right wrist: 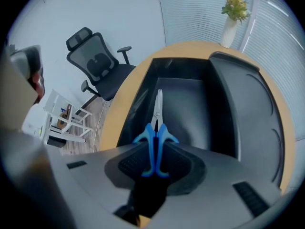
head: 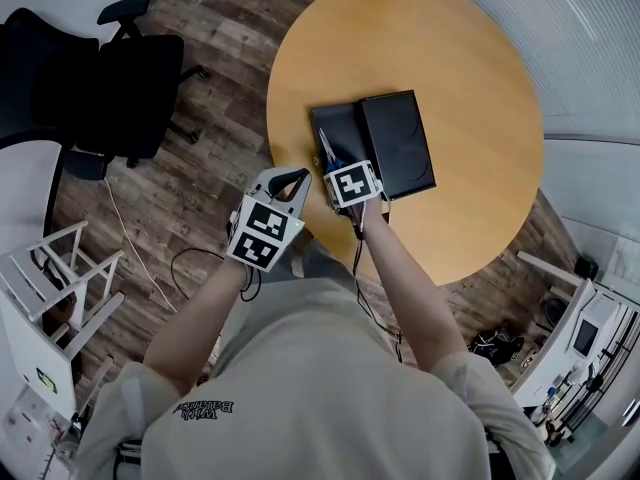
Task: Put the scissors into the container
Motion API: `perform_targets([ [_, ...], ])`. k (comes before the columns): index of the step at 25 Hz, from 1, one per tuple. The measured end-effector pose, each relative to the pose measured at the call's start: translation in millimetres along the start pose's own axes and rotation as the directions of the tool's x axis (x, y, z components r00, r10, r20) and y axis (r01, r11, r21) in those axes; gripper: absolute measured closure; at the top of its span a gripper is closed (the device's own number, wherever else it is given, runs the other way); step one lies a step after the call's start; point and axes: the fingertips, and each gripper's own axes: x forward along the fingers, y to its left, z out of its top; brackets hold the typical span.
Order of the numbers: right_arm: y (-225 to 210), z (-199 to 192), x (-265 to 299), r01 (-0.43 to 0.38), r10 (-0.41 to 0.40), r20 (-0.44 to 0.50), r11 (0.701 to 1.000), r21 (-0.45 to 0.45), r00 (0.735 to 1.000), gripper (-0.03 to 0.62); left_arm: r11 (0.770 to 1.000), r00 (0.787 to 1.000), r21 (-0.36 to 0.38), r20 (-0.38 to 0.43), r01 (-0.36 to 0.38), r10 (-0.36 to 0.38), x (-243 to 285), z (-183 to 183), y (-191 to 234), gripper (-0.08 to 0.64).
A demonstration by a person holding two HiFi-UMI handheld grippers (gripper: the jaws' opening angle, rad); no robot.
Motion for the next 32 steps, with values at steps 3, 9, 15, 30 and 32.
perform_targets([
  [3,-4.3,-2.6,-4.0,0.017,-0.017,-0.003,1.0,0.012,1.0,0.491,1.0,1.0,-0.003,-0.005,-0.004,0.004,-0.3,0.7,-0.8,0.538],
  [9,-4.9,14.0,-26.2,0.003,-0.007,0.134,1.0,0.03,0.991,0.492,0.999,0.999,-0.029,0.029,-0.022,0.023,-5.2,9.6,4.8,0.538],
  [15,-1.0,50.6,-97.4,-0.034,0.027,0.42,0.999,0.011,0.907,0.494,0.999,0.994,-0.01,0.096,-0.05,0.05,-21.1,45.1,5.2,0.538],
  [30,7.2,100.3,-332.2,0.038,0.031,0.849,0.997,-0.06,0.528,0.554,0.986,0.928,0.114,0.365,-0.125,0.075,-101.7,176.6,-27.8,0.538],
  [32,11.7,99.6,-364.5,0.081,0.026,0.89,0.994,-0.07,0.455,0.555,0.978,0.909,0.15,0.411,-0.145,0.072,-118.1,193.7,-38.7,0.538],
])
